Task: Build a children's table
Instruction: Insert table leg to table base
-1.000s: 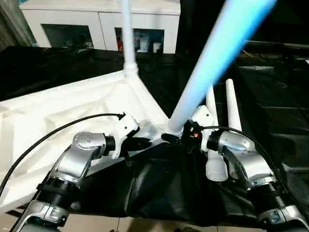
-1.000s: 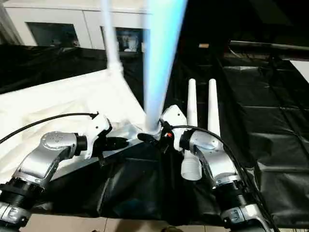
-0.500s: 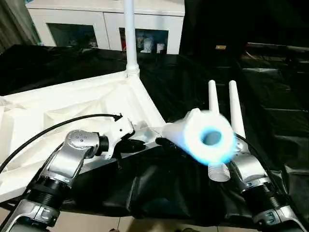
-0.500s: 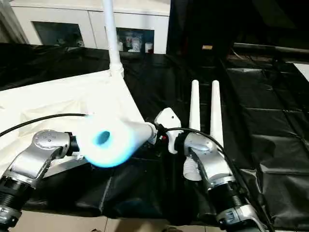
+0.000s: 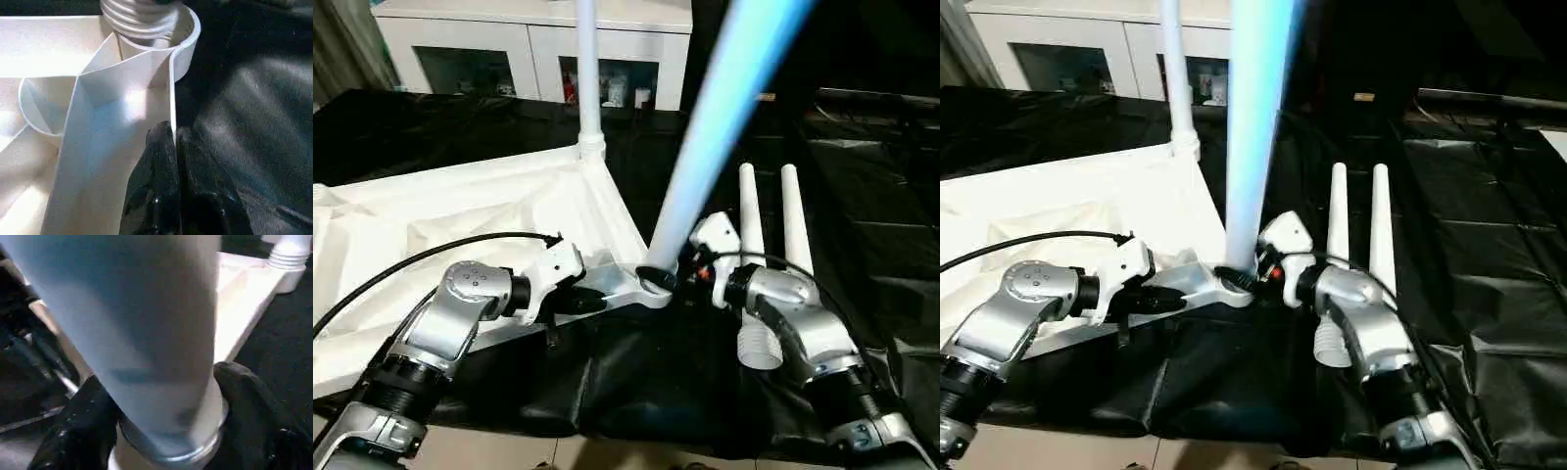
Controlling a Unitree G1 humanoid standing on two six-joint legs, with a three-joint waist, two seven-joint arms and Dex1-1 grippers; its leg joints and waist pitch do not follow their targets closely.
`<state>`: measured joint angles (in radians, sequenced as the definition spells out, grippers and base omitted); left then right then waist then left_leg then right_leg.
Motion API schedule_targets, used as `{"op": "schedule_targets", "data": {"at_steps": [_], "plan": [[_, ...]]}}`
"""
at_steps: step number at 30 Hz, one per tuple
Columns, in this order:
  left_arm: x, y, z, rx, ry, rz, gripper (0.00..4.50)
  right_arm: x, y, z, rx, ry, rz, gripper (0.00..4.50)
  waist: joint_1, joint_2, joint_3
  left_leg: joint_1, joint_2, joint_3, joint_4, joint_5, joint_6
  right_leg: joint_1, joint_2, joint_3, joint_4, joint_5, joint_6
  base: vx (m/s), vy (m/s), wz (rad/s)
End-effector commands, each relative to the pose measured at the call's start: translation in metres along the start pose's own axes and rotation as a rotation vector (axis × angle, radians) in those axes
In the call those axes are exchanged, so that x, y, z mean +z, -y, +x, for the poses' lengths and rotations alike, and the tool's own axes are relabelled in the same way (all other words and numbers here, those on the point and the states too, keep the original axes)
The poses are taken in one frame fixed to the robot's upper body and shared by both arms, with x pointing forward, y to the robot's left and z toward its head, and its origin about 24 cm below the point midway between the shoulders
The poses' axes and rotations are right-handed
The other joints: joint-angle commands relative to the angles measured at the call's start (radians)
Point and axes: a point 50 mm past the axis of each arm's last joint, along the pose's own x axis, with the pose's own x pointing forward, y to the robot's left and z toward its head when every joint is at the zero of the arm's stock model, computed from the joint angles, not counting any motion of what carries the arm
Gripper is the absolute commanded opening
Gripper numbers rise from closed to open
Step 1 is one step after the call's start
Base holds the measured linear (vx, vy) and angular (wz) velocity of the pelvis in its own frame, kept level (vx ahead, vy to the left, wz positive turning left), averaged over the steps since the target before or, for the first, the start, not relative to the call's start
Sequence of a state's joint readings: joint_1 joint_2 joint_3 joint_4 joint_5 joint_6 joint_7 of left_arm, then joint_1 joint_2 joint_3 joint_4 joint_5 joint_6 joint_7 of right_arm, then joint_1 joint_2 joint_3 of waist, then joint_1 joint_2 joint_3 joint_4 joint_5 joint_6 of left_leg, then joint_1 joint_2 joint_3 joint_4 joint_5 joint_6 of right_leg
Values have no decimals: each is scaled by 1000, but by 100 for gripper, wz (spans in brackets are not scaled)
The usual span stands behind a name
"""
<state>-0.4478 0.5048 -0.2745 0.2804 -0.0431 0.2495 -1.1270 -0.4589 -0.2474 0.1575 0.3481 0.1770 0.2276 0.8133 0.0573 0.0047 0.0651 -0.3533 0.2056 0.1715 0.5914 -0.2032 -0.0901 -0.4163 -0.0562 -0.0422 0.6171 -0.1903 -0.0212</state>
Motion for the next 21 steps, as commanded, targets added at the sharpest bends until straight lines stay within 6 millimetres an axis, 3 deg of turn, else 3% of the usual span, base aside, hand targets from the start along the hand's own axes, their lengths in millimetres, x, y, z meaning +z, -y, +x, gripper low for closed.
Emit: {"op": "schedule_targets", "data": {"at_steps": [1,21], "plan": [[6,-4,-4,-13,-27,76,0,-5,4,-2,-9,-43,67,272,2,0,-68,-1,13,2,-60,-63,56,70,-62,43,-50,24,-258,0,0,0],[7,-17,0,63,-26,65,0,11,4,-5,70,28,254,260,6,-3,-63,-1,13,2,-63,-95,31,68,-65,44,-61,-81,-228,0,0,0]]}}
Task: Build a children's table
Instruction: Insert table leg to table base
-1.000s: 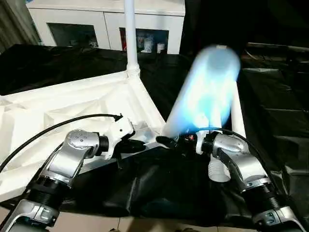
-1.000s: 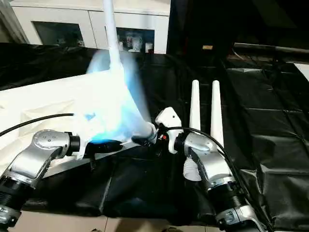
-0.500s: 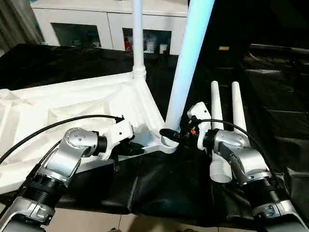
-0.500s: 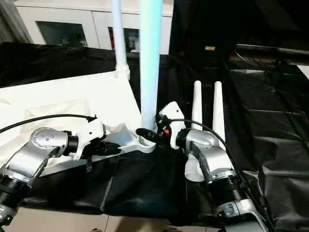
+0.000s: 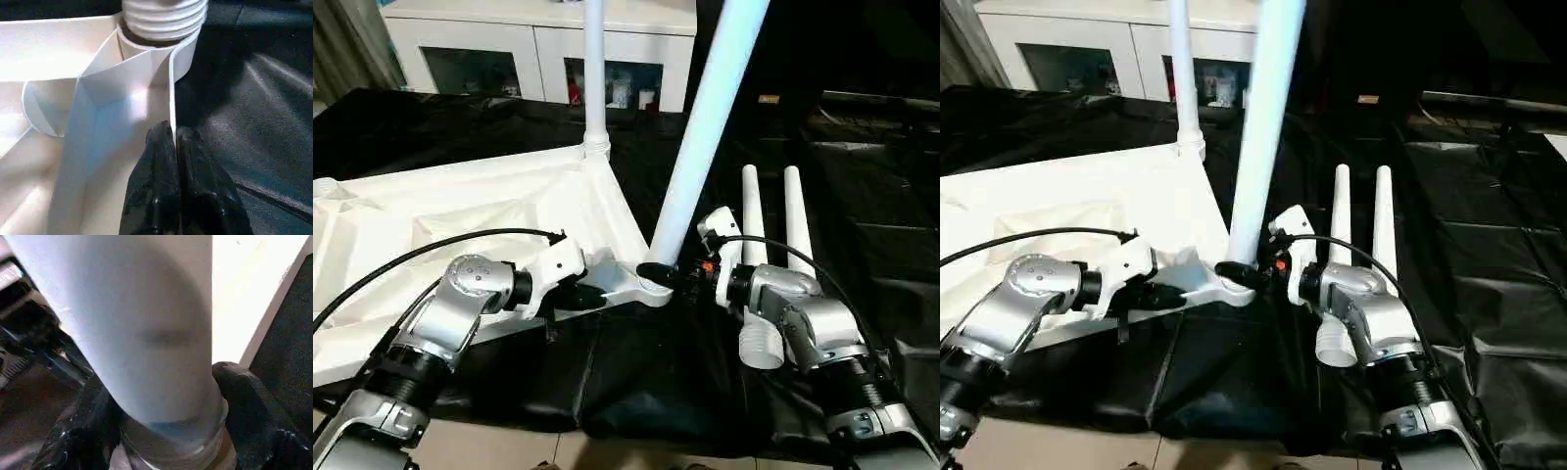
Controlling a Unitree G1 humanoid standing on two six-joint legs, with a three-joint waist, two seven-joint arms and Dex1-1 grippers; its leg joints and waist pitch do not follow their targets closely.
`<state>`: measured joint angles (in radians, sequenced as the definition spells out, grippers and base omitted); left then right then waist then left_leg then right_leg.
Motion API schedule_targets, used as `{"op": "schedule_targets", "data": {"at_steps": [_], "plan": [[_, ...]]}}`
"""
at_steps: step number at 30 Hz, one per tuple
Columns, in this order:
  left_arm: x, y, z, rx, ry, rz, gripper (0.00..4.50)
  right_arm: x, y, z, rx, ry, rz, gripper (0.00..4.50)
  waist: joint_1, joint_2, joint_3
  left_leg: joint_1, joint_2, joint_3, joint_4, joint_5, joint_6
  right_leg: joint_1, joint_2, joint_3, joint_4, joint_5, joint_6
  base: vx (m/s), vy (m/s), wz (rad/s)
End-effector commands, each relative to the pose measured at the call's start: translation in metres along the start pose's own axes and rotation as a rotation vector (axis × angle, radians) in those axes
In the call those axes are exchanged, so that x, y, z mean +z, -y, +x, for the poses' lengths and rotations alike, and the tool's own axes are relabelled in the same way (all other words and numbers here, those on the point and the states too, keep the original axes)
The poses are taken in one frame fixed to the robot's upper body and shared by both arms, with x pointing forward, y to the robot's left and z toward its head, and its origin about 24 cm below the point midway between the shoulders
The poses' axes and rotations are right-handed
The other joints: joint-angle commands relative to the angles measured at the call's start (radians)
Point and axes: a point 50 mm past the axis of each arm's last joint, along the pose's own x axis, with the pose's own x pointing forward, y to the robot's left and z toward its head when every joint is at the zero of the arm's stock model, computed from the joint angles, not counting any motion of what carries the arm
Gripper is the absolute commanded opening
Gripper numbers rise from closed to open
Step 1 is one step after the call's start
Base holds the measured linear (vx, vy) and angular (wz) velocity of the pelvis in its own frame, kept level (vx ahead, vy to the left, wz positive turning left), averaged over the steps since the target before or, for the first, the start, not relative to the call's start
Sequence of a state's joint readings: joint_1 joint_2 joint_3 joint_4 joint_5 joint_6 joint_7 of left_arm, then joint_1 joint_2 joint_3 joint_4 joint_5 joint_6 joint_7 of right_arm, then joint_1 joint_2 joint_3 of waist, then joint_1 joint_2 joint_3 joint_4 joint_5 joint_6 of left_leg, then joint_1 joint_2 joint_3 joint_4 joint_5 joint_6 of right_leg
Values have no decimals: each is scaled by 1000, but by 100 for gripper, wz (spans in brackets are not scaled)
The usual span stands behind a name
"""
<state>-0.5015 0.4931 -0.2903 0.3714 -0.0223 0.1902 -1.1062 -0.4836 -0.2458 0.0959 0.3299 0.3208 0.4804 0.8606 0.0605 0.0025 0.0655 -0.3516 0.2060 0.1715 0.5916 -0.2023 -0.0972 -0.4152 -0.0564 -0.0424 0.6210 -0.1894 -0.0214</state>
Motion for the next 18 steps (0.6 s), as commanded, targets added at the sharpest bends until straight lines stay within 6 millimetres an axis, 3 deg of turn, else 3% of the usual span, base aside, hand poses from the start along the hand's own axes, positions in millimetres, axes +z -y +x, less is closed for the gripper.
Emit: {"op": "schedule_targets", "data": {"at_steps": [1,5,7,11,17,18], "plan": [[5,-7,-3,33,-11,35,0,10,0,-2,16,19,-4,260,2,0,-63,-3,13,2,-64,-96,34,66,-64,43,-65,-90,-225,0,0,0],[7,-6,-2,19,-3,51,0,9,1,-2,7,3,-7,260,3,-1,-64,-4,13,2,-64,-95,30,66,-65,43,-65,-93,-222,0,0,0],[11,-7,-3,28,26,45,44,11,0,-2,-1,22,4,260,4,-1,-65,-3,14,2,-63,-89,29,67,-65,43,-63,-83,-224,0,0,0],[19,-7,-7,17,82,40,68,17,-1,-2,-7,42,-4,260,4,1,-69,-4,14,2,-61,-69,32,67,-65,43,-58,-38,-234,0,0,0],[49,-13,-34,20,312,1,127,35,-13,-3,50,72,-71,260,4,0,-68,-5,12,4,-61,-58,38,68,-62,41,-51,7,-253,0,0,0],[61,-14,-42,6,412,-38,127,39,-20,-2,84,65,-98,260,4,4,-67,-4,12,5,-60,-66,30,68,-61,41,-49,1,-256,0,0,0]]}}
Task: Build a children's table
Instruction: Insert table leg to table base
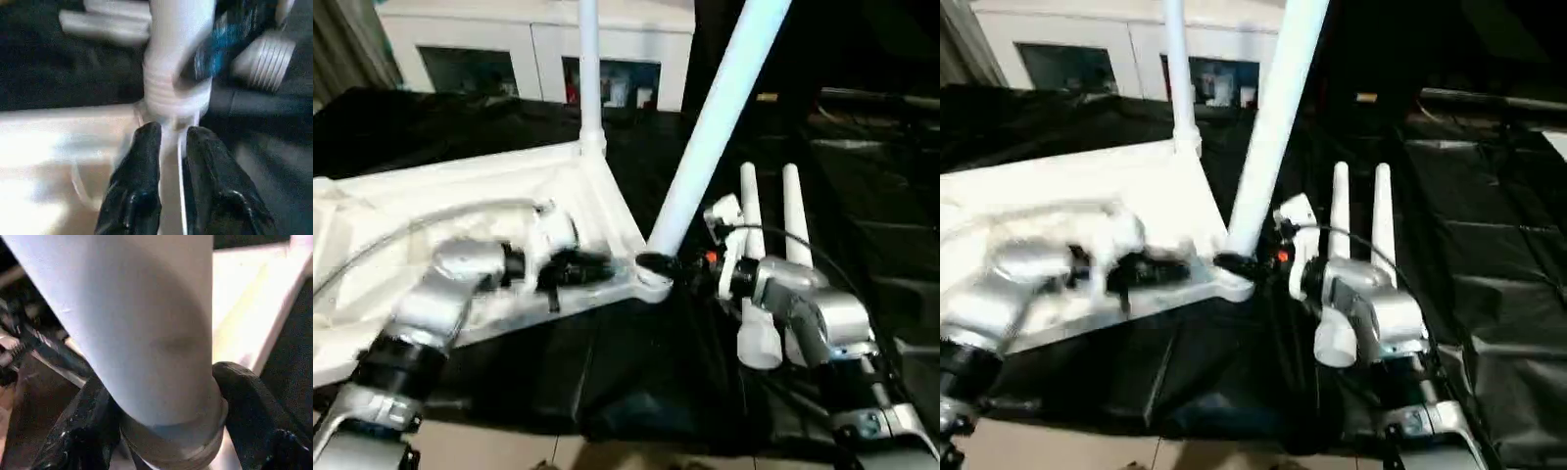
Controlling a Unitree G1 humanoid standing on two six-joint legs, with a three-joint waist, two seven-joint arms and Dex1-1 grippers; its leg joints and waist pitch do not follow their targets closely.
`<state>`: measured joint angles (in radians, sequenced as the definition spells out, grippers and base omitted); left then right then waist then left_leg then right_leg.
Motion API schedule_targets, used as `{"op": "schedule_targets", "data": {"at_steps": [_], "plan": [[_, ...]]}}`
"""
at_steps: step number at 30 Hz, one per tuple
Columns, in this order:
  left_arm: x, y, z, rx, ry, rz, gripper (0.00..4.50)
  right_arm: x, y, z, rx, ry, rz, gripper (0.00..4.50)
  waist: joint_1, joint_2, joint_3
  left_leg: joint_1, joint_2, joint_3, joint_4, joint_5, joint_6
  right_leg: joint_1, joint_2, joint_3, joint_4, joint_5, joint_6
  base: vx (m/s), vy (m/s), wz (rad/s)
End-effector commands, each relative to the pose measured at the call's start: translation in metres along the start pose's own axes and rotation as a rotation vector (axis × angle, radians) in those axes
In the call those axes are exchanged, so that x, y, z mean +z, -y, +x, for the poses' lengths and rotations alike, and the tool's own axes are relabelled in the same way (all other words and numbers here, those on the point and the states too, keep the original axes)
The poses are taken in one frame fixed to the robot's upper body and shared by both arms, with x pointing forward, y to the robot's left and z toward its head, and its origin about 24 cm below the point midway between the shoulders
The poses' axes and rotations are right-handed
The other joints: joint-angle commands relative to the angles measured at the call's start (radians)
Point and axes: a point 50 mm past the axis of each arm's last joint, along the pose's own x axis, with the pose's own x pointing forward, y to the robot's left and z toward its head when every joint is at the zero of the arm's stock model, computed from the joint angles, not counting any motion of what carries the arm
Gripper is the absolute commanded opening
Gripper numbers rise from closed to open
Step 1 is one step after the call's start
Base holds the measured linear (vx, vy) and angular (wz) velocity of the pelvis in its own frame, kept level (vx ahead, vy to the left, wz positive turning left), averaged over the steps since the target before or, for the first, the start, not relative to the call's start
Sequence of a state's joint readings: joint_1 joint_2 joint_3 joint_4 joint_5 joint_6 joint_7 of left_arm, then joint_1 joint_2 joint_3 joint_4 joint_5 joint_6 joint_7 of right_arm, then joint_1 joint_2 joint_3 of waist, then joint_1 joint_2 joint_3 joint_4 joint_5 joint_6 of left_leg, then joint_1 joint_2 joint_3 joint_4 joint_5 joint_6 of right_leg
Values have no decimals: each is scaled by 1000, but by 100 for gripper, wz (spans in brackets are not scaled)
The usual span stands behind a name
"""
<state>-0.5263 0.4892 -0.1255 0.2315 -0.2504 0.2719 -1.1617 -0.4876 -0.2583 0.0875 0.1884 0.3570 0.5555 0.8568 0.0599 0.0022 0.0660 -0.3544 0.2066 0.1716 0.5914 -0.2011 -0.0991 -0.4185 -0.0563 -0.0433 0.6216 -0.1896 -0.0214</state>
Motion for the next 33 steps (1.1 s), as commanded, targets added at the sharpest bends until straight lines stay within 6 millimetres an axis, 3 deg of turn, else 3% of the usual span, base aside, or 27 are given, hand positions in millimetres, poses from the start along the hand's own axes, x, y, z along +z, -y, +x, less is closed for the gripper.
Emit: {"op": "schedule_targets", "data": {"at_steps": [1,4,5,9,10,15,16,20,24,25,27,33], "plan": [[25,-4,-6,-7,131,-20,144,16,-9,2,58,17,-58,260,6,3,-67,-2,11,4,-60,-74,33,70,-60,42,-53,-8,-257,0,0,0],[44,-2,5,-10,267,-96,160,19,-19,6,107,0,-86,259,6,1,-64,0,10,5,-60,-101,26,70,-62,43,-60,-63,-250,0,0,0],[44,-2,5,-10,267,-96,181,19,-19,6,107,0,-86,259,7,2,-64,0,11,5,-60,-105,22,71,-62,43,-59,-72,-248,0,0,0],[54,4,18,-48,341,-157,186,18,-27,8,144,-30,-102,259,9,-2,-66,-6,8,3,-60,-86,28,74,-60,43,-62,-78,-226,0,0,0],[57,7,23,-70,353,-167,219,15,-29,9,152,-47,-106,259,10,0,-66,-6,8,3,-59,-76,27,75,-60,42,-64,-85,-216,0,0,0],[67,15,29,-149,390,-162,243,10,-32,9,159,-78,-106,259,8,3,-71,-7,8,1,-56,-54,32,76,-59,41,-59,-34,-224,0,0,0],[73,18,26,-195,419,-172,270,8,-33,9,157,-89,-102,259,8,5,-70,-7,8,1,-56,-55,33,75,-58,41,-58,-29,-226,0,0,0],[75,24,21,-268,414,-170,278,7,-33,8,156,-102,-90,259,9,4,-68,-5,8,2,-57,-67,30,74,-57,41,-59,-45,-230,0,0,0],[72,27,18,-298,380,-153,314,6,-33,6,157,-113,-85,259,7,4,-66,-4,8,2,-58,-80,25,73,-57,42,-62,-68,-219,0,0,0],[72,27,18,-299,380,-156,350,6,-33,6,158,-116,-83,259,7,5,-65,-4,8,2,-59,-84,21,74,-57,42,-63,-82,-215,0,0,0],[73,27,19,-302,382,-155,350,6,-33,6,161,-121,-83,259,7,5,-66,-4,8,2,-59,-86,17,74,-57,42,-64,-87,-212,0,0,0],[74,14,28,-170,362,-154,401,4,-36,7,174,-130,-89,259,9,2,-70,-5,7,2,-55,-58,26,77,-56,42,-59,-36,-217,0,0,0]]}}
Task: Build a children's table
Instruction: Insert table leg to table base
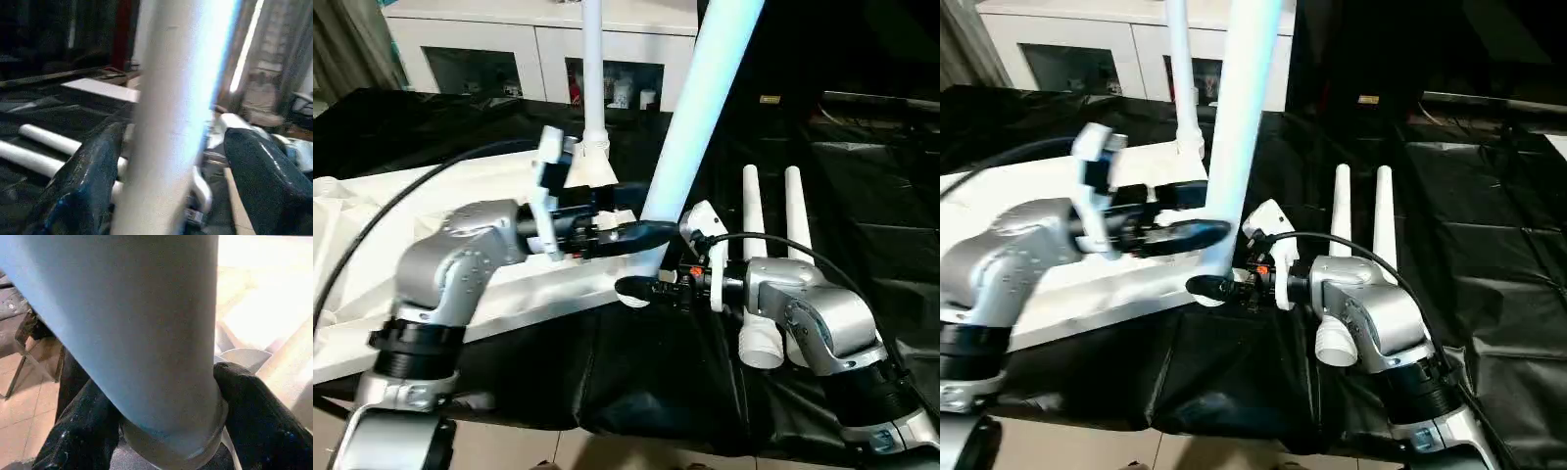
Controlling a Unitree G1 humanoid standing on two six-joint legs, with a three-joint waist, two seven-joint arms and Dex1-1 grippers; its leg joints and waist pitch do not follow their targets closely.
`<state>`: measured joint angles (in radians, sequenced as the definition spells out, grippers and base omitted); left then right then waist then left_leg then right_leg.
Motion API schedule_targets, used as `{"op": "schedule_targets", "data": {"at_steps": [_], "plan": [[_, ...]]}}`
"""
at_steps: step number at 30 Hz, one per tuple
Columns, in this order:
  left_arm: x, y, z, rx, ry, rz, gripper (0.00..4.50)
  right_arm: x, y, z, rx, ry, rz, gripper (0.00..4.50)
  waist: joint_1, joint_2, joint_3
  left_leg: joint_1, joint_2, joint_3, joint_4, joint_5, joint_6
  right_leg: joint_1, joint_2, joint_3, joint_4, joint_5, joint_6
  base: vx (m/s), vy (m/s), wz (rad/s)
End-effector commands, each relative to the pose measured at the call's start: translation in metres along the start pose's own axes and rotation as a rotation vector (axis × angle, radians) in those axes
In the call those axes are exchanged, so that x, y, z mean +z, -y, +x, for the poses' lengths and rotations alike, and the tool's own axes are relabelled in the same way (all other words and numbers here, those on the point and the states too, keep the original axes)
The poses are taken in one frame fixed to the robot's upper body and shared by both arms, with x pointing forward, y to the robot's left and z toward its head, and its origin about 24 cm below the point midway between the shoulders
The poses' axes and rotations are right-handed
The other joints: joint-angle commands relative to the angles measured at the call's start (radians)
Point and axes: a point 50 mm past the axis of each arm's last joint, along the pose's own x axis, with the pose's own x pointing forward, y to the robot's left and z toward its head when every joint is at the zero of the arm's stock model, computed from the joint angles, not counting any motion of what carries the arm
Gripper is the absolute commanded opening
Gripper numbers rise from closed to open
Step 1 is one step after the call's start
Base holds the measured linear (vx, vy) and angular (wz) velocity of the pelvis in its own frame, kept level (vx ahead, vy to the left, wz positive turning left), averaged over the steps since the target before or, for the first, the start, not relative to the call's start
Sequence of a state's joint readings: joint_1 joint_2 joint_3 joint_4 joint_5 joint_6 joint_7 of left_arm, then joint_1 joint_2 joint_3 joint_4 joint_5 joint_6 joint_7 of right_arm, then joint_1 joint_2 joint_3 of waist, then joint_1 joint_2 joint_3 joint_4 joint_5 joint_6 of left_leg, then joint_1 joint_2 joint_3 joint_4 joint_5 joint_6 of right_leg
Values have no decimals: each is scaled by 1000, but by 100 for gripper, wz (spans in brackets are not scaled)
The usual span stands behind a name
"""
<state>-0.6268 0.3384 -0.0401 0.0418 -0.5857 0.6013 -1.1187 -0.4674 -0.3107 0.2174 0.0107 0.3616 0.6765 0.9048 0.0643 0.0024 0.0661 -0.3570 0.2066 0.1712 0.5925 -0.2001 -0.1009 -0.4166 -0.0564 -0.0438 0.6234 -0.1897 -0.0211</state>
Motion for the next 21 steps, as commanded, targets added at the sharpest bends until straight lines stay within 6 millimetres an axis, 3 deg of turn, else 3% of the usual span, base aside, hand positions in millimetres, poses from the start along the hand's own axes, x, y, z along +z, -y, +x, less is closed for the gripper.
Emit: {"op": "schedule_targets", "data": {"at_steps": [1,2,5,6,15,17,20,21], "plan": [[6,-7,1,59,-15,38,401,3,-5,1,22,-7,-18,259,5,1,-71,-5,6,1,-56,-55,30,78,-56,42,-61,-34,-215,0,0,0],[6,-9,1,76,-18,37,365,2,-6,1,24,-10,-18,259,6,1,-71,-3,7,1,-56,-54,29,77,-58,42,-61,-38,-212,0,0,0],[6,-10,1,84,-15,20,364,1,-7,2,24,-16,-20,259,5,1,-74,-5,5,1,-54,-38,29,79,-56,42,-57,-7,-219,0,0,0],[6,-10,1,82,-11,16,324,1,-7,2,24,-16,-20,259,5,1,-74,-5,5,1,-54,-38,29,79,-56,42,-57,-7,-219,0,0,0],[16,-10,-1,73,87,-20,279,0,-7,1,20,-19,-20,259,9,1,-75,-3,6,2,-52,-59,28,78,-58,41,-58,-38,-226,0,0,0],[17,-9,-1,66,96,-26,237,0,-7,0,19,-19,-22,259,9,1,-74,-4,7,2,-52,-61,27,77,-57,41,-59,-48,-223,0,0,0],[19,-12,-3,89,113,-63,239,1,-6,0,12,-16,-30,259,10,1,-76,-4,6,1,-51,-60,23,78,-57,41,-58,-52,-220,0,0,0],[20,-13,-4,103,111,-67,209,2,-5,0,9,-13,-33,259,10,1,-76,-4,5,2,-50,-61,23,77,-56,41,-59,-55,-216,0,0,0]]}}
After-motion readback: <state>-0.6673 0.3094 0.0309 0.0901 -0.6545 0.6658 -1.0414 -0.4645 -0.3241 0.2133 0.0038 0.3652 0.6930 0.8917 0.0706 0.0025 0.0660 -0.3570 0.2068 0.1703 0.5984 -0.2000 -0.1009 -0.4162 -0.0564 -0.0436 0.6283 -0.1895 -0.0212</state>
